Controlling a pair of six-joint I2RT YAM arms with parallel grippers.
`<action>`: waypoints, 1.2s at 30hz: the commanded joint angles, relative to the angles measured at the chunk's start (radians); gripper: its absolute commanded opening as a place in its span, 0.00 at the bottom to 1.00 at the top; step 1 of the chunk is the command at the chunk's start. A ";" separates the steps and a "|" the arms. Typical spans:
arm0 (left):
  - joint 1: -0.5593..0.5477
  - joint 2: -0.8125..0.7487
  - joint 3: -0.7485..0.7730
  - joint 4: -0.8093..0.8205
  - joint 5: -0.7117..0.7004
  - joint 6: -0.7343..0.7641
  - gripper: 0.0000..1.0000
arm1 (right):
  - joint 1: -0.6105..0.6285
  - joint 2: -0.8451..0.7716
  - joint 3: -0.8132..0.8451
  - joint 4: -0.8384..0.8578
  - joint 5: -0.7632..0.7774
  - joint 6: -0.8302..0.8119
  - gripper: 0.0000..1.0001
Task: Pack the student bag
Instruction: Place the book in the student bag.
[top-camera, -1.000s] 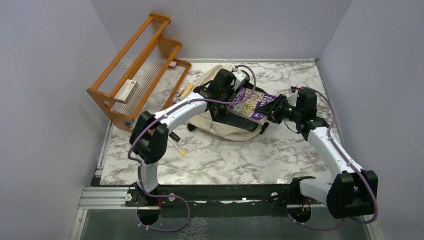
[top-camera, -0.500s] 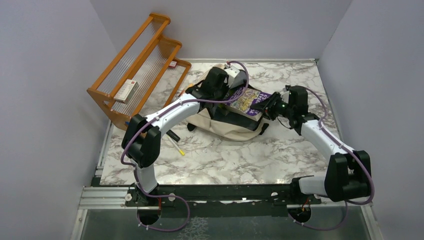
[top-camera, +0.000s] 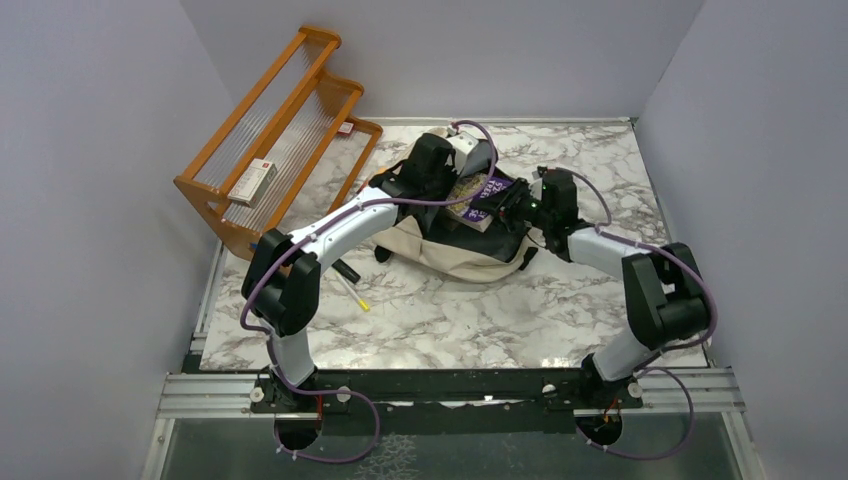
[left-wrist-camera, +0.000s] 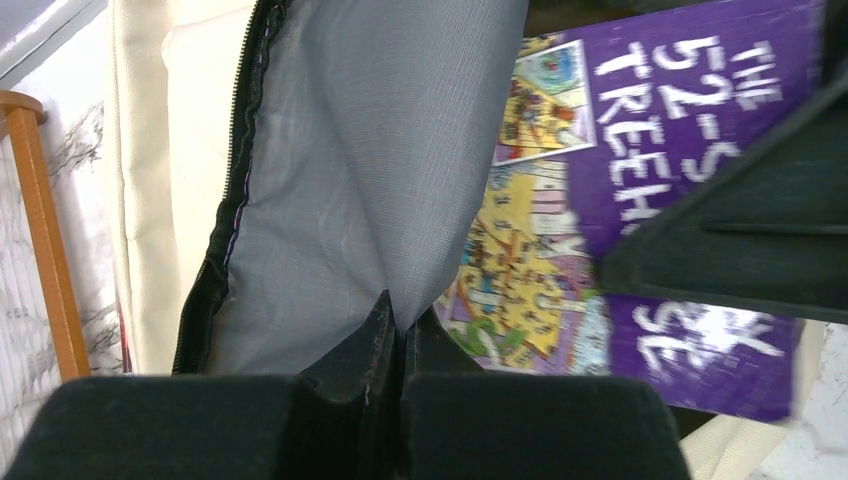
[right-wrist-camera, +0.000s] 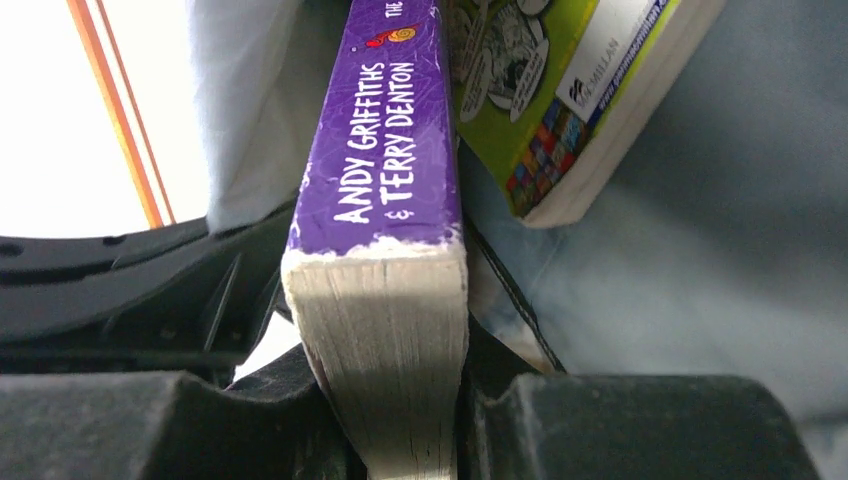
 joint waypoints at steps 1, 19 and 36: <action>-0.004 -0.077 0.003 0.073 0.060 -0.021 0.00 | 0.024 0.116 0.056 0.348 0.049 0.072 0.00; -0.003 -0.072 -0.009 0.078 0.073 -0.029 0.00 | 0.146 0.472 0.256 0.533 0.270 0.161 0.01; -0.003 -0.035 -0.008 0.067 0.060 -0.010 0.00 | 0.173 0.485 0.405 0.168 0.333 -0.032 0.45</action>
